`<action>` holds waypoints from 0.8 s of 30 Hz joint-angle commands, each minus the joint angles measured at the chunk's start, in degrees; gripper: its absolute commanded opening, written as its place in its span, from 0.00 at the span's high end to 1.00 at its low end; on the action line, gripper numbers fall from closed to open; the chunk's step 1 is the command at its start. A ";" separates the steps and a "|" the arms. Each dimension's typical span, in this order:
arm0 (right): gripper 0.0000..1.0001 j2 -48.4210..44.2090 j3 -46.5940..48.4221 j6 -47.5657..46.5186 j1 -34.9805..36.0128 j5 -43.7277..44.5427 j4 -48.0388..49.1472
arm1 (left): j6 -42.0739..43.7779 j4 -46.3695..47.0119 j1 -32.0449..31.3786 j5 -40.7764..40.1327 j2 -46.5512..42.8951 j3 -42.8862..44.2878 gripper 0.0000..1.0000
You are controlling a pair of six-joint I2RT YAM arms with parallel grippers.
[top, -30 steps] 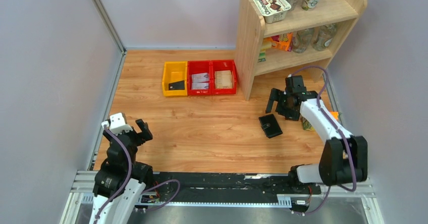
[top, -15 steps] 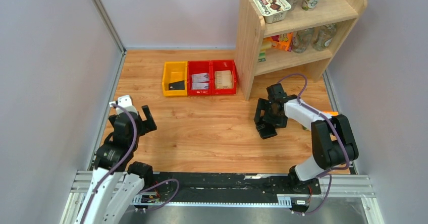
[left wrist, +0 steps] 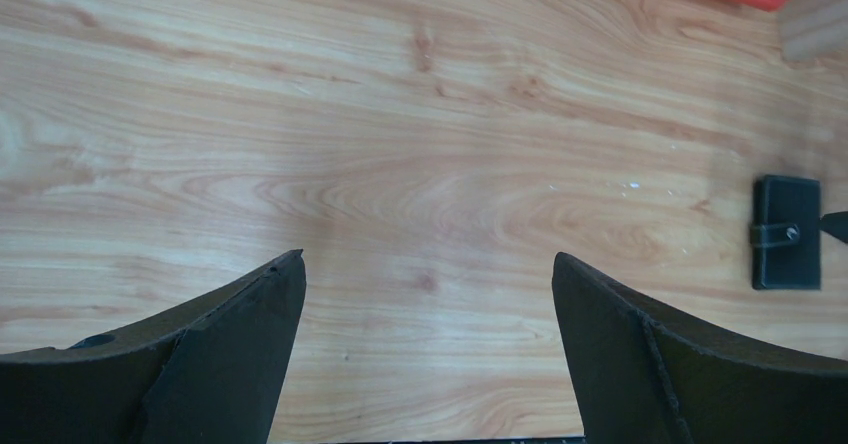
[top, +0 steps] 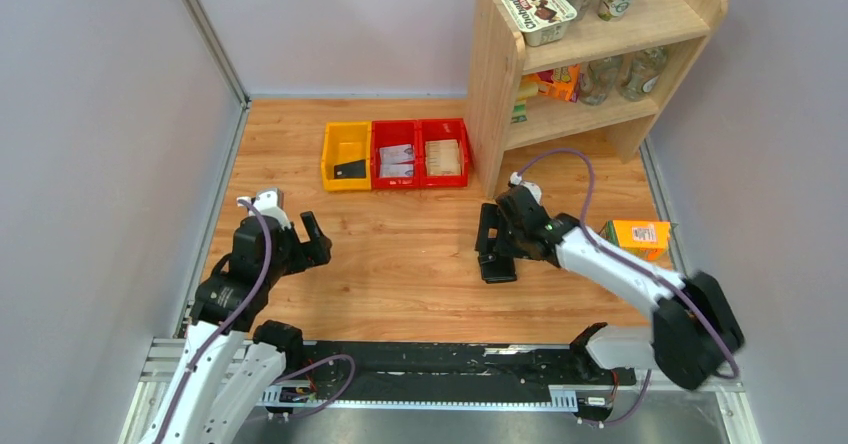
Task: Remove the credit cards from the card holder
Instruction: Move the card holder to the center of the board.
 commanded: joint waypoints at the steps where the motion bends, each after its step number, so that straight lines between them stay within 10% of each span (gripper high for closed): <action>1: 0.00 -20.60 -8.37 -0.73 3.64 9.97 11.23 | -1.97 2.11 -0.12 6.27 -3.22 -2.13 0.01; 6: 0.00 -32.06 -14.73 -2.58 1.27 10.68 11.38 | -1.80 3.25 -0.12 11.08 1.50 -1.26 0.04; 24: 0.21 -15.46 -17.10 -4.69 -10.69 -16.29 13.46 | -5.48 9.49 -9.78 14.28 11.01 -1.70 0.07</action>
